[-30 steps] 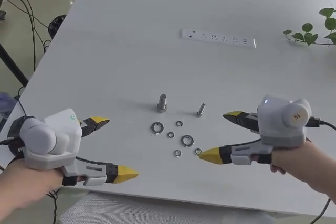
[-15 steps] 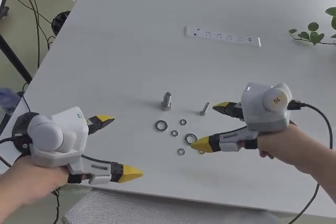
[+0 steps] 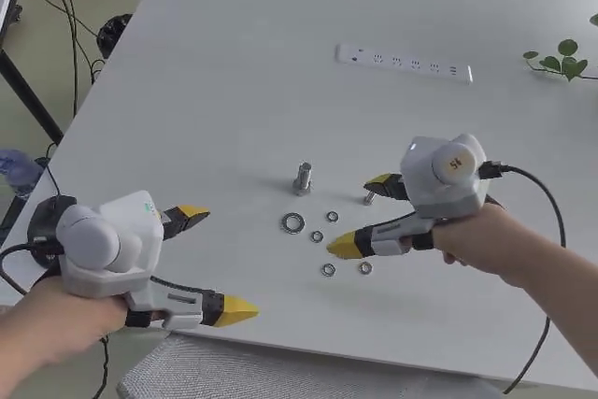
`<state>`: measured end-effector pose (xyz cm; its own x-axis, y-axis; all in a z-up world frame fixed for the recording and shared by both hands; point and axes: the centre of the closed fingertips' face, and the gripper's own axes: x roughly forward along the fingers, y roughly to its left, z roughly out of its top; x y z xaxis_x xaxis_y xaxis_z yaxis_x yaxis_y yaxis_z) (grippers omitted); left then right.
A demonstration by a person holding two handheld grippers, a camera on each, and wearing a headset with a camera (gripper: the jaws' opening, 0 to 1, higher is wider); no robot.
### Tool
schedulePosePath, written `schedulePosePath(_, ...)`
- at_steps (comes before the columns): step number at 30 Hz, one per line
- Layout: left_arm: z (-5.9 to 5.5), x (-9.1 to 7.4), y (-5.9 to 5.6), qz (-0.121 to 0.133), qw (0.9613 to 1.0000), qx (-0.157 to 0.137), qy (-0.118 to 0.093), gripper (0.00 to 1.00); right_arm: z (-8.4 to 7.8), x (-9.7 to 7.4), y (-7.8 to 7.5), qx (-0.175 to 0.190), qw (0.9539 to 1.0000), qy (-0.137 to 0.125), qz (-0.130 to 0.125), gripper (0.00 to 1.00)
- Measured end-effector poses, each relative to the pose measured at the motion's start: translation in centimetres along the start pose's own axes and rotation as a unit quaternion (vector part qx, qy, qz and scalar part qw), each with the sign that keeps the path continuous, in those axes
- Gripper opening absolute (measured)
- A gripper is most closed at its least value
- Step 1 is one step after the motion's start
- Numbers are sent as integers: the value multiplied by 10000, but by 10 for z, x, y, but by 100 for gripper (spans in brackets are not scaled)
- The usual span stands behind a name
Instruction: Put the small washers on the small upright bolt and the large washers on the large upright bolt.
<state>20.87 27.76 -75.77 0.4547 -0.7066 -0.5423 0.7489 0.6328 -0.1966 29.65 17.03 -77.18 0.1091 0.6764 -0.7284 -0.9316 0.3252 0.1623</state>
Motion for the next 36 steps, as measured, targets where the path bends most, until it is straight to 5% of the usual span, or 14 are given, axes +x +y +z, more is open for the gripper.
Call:
schedulePosePath(20, -7, -3, -3, -47, 10000, 3, 54, 90, 5, 41, 1, -852, 9942, 596, 261, 72)
schedulePosePath(36, -13, -4, 3, -23, 10000, 7, 70, 89, 1, 70, -3, -1380, 9836, 1091, 390, 64)
